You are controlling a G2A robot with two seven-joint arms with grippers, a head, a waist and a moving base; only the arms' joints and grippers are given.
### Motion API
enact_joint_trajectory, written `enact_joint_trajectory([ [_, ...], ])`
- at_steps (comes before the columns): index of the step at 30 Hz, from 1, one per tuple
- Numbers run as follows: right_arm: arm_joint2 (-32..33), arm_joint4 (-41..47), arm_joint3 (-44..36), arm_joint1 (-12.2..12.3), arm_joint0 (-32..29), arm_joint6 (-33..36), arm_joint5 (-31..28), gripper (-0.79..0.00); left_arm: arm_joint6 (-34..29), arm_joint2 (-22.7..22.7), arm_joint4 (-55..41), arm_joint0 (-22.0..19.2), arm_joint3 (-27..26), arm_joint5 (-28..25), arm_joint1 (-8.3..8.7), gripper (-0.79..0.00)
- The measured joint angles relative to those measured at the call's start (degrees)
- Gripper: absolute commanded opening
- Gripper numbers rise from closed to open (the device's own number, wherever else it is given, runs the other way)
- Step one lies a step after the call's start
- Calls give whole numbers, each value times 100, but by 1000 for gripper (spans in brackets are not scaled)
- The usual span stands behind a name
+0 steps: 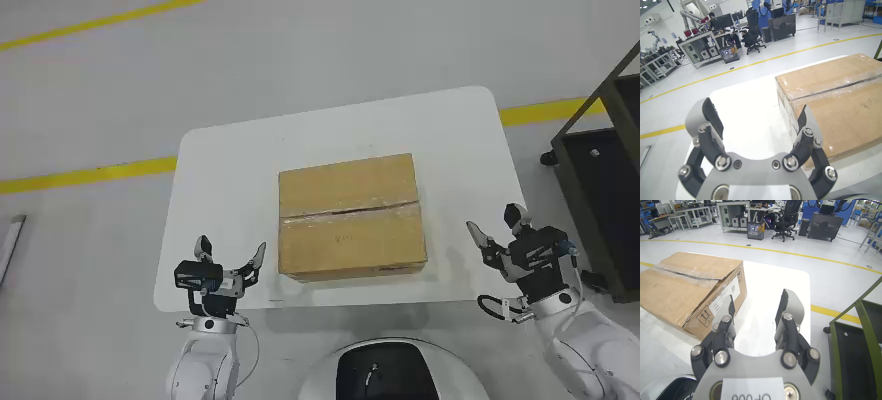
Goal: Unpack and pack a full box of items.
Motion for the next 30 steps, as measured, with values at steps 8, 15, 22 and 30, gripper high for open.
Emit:
enact_joint_trajectory([
  [8, 122, -35, 74, 0, 98, 31, 54, -785, 0, 0, 0, 0, 0, 0, 0, 0],
  [15, -31, -197, 339, -2, 301, 27, -68, -785, 0, 0, 0, 0, 0, 0, 0, 0],
  [22, -427, -259, 891, -23, 610, -105, -292, -785, 0, 0, 0, 0, 0, 0, 0, 0],
  [30, -998, -243, 1480, -54, 979, -345, -789, -785, 0, 0, 0, 0, 0, 0, 0, 0],
])
